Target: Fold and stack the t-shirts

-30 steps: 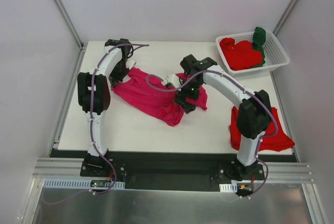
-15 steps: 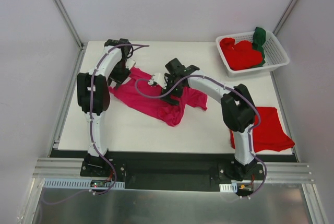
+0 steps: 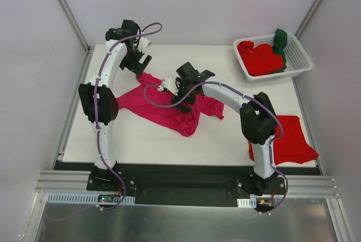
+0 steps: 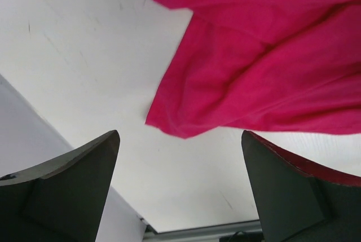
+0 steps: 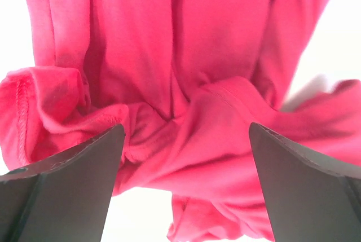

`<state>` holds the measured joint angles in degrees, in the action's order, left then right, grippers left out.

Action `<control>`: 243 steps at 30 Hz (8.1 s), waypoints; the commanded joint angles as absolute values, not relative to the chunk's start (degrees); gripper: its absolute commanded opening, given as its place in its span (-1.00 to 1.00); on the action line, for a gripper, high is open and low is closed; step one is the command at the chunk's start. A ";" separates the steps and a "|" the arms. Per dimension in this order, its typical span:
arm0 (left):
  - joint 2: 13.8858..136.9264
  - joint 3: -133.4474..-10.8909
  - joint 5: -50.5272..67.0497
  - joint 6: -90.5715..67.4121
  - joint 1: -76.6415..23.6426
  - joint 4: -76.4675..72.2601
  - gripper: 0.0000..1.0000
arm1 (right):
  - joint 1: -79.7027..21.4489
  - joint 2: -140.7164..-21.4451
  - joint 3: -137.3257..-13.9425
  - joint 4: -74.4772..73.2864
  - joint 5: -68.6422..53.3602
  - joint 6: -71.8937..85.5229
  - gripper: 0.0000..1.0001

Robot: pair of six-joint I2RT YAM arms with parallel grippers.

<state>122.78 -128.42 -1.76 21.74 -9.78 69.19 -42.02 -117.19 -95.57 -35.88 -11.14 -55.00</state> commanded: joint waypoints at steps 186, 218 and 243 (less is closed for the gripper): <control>112.32 -84.81 -7.73 30.32 -11.43 37.44 0.99 | -34.01 -130.34 -113.56 -26.55 -0.44 -56.87 0.57; 112.06 -80.25 -6.15 28.83 -11.95 37.44 0.99 | -29.97 -132.36 -119.79 -26.01 3.60 -58.27 0.58; 107.84 -71.81 -5.27 29.00 -13.80 39.11 0.99 | -27.95 -124.45 -121.38 -30.41 -7.65 -55.90 0.65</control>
<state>108.33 -73.56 -5.82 27.92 -13.15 34.96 -28.82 -133.25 -120.20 -32.82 -3.70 -57.95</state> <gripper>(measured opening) 0.993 0.827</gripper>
